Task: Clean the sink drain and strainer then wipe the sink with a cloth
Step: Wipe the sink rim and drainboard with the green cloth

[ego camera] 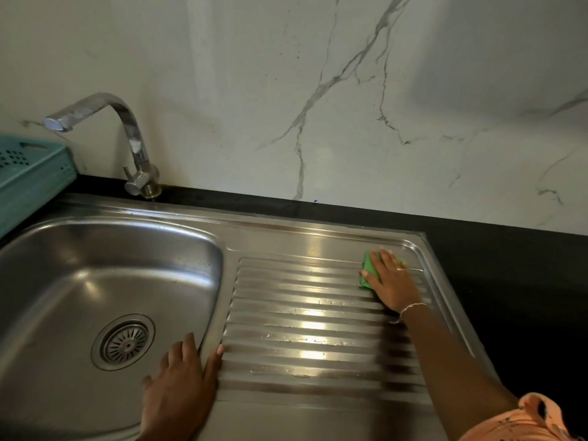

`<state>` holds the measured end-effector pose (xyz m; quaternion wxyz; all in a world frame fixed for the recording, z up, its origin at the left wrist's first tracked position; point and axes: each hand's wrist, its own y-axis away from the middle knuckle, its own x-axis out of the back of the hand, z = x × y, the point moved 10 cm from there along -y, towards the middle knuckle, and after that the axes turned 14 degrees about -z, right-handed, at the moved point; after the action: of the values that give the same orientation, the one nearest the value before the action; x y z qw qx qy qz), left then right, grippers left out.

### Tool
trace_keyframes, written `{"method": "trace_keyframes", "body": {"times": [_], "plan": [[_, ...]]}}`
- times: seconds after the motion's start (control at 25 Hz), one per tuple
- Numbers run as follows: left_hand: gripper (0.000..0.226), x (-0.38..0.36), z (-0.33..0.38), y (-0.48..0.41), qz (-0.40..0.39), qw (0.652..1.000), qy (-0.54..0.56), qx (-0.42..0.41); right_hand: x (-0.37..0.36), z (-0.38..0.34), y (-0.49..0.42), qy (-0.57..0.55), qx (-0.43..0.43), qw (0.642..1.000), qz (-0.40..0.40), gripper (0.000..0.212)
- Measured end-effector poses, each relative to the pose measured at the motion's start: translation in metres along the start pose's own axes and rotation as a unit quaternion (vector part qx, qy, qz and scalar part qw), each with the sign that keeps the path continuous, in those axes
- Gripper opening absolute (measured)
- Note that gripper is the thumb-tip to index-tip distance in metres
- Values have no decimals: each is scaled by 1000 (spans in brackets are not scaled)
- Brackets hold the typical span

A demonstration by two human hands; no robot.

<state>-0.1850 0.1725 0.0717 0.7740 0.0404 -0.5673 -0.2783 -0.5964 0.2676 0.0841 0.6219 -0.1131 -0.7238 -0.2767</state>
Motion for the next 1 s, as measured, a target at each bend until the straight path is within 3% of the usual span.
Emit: {"method": "trace_keyframes", "body": {"times": [0.28, 1.0], "plan": [[65, -1, 26, -23, -17, 994, 107, 5, -5, 48, 7, -10, -58, 998, 3, 60], [62, -5, 32, -32, -14, 995, 96, -5, 4, 34, -17, 1, -116, 993, -21, 63]]}}
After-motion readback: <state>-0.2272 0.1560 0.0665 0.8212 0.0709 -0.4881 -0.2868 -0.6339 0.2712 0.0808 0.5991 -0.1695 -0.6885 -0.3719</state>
